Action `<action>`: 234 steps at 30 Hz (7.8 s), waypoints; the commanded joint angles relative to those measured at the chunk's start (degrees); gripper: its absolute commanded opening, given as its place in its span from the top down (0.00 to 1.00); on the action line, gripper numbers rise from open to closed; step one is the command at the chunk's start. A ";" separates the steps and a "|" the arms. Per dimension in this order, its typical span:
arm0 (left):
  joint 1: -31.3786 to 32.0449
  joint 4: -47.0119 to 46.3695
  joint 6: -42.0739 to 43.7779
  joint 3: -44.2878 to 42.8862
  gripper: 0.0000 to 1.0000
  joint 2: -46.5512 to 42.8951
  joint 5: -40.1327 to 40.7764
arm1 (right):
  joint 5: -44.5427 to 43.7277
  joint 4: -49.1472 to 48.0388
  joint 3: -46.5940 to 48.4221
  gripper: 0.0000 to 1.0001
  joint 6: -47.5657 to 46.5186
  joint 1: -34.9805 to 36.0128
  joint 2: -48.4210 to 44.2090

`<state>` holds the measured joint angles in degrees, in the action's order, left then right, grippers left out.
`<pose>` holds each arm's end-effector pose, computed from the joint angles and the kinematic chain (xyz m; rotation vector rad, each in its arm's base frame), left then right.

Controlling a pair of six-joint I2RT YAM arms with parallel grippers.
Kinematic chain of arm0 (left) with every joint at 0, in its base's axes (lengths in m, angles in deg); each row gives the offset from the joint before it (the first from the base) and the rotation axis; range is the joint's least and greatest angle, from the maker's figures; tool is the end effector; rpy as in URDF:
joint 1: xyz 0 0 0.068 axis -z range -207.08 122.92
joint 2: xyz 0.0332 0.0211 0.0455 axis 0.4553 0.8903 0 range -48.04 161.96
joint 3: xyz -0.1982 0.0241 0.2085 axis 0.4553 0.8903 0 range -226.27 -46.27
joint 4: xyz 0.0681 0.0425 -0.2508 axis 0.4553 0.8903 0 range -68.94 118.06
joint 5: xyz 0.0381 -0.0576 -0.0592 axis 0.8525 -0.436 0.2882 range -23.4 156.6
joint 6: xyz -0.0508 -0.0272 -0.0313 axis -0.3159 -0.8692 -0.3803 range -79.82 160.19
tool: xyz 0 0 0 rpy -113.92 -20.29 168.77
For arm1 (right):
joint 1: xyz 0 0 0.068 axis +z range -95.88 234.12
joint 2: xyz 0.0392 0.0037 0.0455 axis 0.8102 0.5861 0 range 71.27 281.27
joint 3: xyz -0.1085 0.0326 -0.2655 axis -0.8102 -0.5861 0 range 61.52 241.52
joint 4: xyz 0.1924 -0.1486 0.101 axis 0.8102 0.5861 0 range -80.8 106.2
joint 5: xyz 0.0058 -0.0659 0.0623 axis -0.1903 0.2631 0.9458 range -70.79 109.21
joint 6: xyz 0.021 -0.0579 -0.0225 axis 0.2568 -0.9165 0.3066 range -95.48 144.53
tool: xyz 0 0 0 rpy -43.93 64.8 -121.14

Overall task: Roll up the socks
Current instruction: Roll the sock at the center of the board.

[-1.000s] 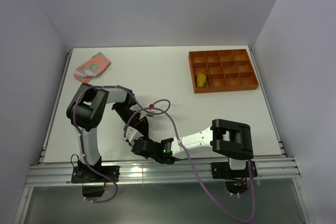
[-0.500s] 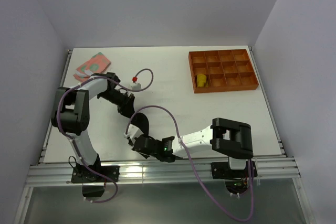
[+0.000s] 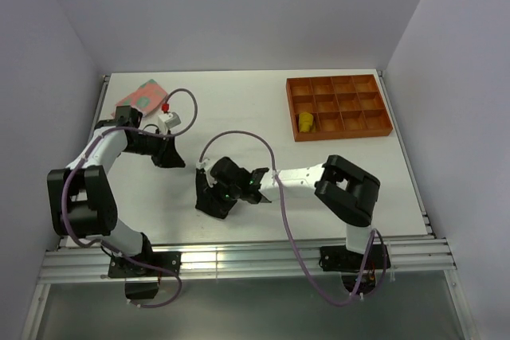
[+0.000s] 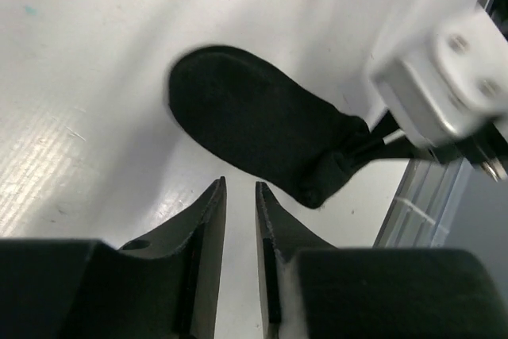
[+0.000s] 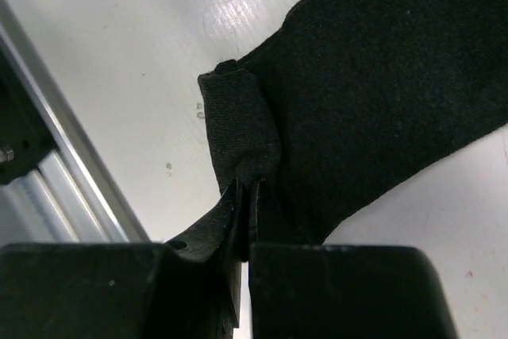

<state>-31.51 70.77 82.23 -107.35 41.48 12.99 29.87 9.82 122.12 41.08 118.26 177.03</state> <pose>0.2873 -0.0194 0.2266 0.8941 2.2337 -1.0170 0.1657 0.3638 0.1613 -1.1119 2.2835 0.8479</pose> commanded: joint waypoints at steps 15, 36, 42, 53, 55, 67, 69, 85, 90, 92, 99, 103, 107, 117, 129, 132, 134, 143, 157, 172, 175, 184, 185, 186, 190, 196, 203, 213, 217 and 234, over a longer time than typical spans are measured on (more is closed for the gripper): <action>9.16 -6.46 11.92 16.60 0.48 -18.76 10.80 | 33.11 8.08 12.97 0.99 4.71 -12.11 14.65; 25.61 -9.73 10.34 21.26 0.42 -14.20 15.20 | 35.57 8.69 15.08 0.99 6.30 -13.25 17.12; 26.92 -8.41 11.22 20.82 0.43 -11.82 15.46 | 35.49 9.13 15.34 1.00 6.30 -13.16 16.85; 28.33 -10.24 10.87 21.79 0.44 -8.66 17.12 | 36.36 7.03 13.67 1.00 9.71 -14.13 16.68; 28.51 -10.86 9.73 21.88 0.44 -8.39 17.30 | 36.89 5.80 12.97 1.00 10.60 -14.30 16.41; 29.30 -18.51 0.33 22.76 0.65 -7.60 25.20 | 36.98 0.70 10.51 1.00 17.10 -14.48 15.18; 29.39 -17.38 0.06 21.97 0.77 -7.17 25.48 | 36.98 -0.35 10.07 1.00 18.51 -14.48 15.10; 29.30 -9.02 2.17 21.00 1.00 -9.01 24.34 | 22.06 -6.95 1.81 0.53 19.04 -15.01 4.21; 29.39 -8.49 3.13 21.09 1.00 -10.14 22.23 | 15.99 -5.64 2.24 0.53 19.57 -16.41 3.05; 29.39 -8.58 3.31 21.18 1.00 -10.59 21.35 | 12.04 -1.34 6.10 0.52 17.82 -16.41 4.19; 29.39 -8.49 3.40 20.91 1.00 -12.70 19.06 | 10.09 3.42 16.21 0.49 15.79 -15.01 11.22; 29.47 -7.79 3.66 20.65 1.00 -12.44 18.54 | 9.56 4.90 19.63 0.47 15.18 -14.05 13.24; 29.39 -7.44 3.75 20.30 1.00 -11.73 18.27 | 9.29 7.72 22.80 0.43 13.42 -12.90 15.44; 29.39 -7.09 3.66 19.77 1.00 -10.94 17.74 | 8.51 9.13 26.33 0.42 11.04 -10.27 20.01; 29.47 -6.47 4.01 19.24 1.00 -10.59 17.04 | -3.00 15.89 27.82 0.59 7.53 -5.96 24.93; 29.47 -6.56 4.01 19.24 1.00 -10.15 17.04 | -6.25 17.39 27.38 0.73 7.09 -5.52 25.64; 29.47 -6.82 3.84 19.16 1.00 -9.98 17.04 | -8.10 17.57 26.77 0.83 6.91 -5.17 25.64; 29.47 -4.98 3.84 17.40 1.00 -8.92 16.52 | -16.97 18.63 18.96 0.99 9.98 -6.48 21.79; 29.30 -5.15 1.12 14.85 1.00 -5.59 15.72 | -24.36 19.50 11.04 0.99 14.03 -9.03 15.19; 26.49 1.95 2.17 9.23 1.00 5.22 11.51 | -21.91 18.01 9.71 0.98 13.59 -10.79 14.48; 24.65 3.28 3.48 7.65 1.00 8.39 10.54 | -21.55 17.92 9.72 0.98 13.59 -10.88 14.48; 19.99 11.72 8.50 1.84 1.00 19.19 7.81 | -19.97 17.31 9.80 0.98 13.50 -11.14 14.57; 19.72 11.72 8.41 1.58 1.00 19.64 7.90 | -19.97 17.13 9.80 0.96 13.59 -11.23 14.57; 19.63 12.16 8.76 1.49 1.00 20.86 7.99 | -19.88 16.96 9.72 0.96 13.50 -11.23 14.31; 19.37 13.22 9.20 0.61 1.00 24.03 7.99 | -19.10 16.25 9.45 0.93 13.85 -11.40 13.69; 18.58 12.44 9.29 0.08 1.00 24.83 7.81 | -18.12 13.96 6.20 0.49 16.83 -13.25 10.18; 18.66 9.36 7.88 2.54 1.00 23.43 8.78 | -25.59 23.36 11.90 0.43 18.86 -14.92 11.30; 18.84 8.47 7.88 3.51 1.00 22.19 9.05 | -30.35 24.97 14.05 0.41 21.32 -17.38 10.98; 18.84 7.34 7.53 3.95 1.00 22.02 8.95 | -28.24 20.74 8.67 0.41 21.68 -19.57 5.88; 18.66 15.49 13.32 0.44 1.00 25.09 6.76 | -11.10 -8.70 -16.13 0.53 4.04 -9.31 -19.89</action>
<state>-12.87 85.13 90.97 -106.19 65.22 16.97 14.68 11.65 106.34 52.27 104.64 159.24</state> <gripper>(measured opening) 0.217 0.467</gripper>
